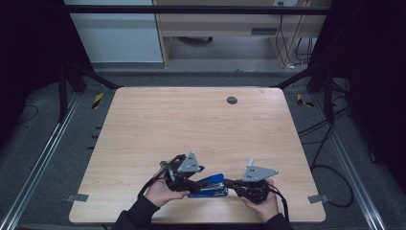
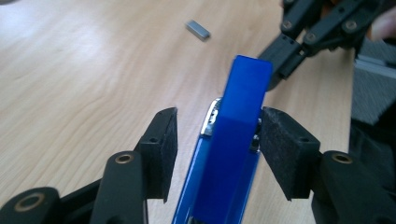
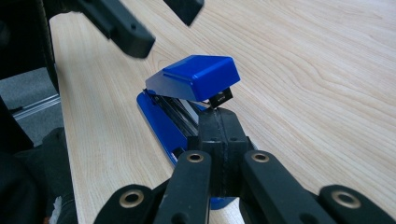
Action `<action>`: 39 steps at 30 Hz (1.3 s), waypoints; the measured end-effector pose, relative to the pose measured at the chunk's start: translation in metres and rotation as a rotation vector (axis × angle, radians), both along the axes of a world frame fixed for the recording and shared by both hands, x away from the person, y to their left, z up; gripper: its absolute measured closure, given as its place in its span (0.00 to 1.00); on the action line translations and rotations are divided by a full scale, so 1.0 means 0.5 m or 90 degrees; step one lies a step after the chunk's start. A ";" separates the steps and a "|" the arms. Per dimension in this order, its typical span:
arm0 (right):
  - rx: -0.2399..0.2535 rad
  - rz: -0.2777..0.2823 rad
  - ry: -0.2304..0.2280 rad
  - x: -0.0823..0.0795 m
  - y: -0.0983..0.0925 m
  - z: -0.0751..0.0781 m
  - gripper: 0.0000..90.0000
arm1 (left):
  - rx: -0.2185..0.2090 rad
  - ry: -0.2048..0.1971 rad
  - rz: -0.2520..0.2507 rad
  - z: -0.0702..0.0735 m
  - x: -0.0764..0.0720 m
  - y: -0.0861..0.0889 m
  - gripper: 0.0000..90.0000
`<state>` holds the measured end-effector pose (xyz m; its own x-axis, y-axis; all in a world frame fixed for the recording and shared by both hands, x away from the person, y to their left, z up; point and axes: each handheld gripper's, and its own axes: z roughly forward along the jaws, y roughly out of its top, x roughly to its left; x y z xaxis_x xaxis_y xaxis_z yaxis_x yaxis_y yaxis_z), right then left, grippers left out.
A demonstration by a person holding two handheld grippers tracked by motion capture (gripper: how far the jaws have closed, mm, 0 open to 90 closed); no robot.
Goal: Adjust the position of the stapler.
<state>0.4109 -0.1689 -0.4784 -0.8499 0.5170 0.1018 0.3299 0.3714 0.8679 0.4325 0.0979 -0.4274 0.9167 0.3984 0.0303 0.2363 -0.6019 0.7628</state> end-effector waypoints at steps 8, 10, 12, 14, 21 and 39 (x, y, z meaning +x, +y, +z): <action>0.008 0.005 0.007 0.001 0.000 0.001 1.00 | -0.034 -0.013 0.075 -0.016 -0.034 0.046 0.67; 0.009 0.008 0.010 0.002 0.001 0.001 1.00 | -0.043 -0.032 0.104 -0.018 -0.047 0.053 0.71; 0.012 0.010 0.009 0.003 0.001 0.000 1.00 | -0.068 -0.033 0.125 -0.022 -0.057 0.058 0.74; 0.015 0.009 0.008 0.003 0.002 0.001 1.00 | -0.083 -0.045 0.143 -0.025 -0.066 0.059 0.75; 0.022 0.009 0.012 0.004 0.002 0.003 1.00 | -0.098 -0.058 0.194 -0.024 -0.082 0.056 0.79; 0.023 0.011 0.016 0.004 0.002 0.005 1.00 | -0.207 -0.093 0.328 -0.068 -0.130 0.040 0.87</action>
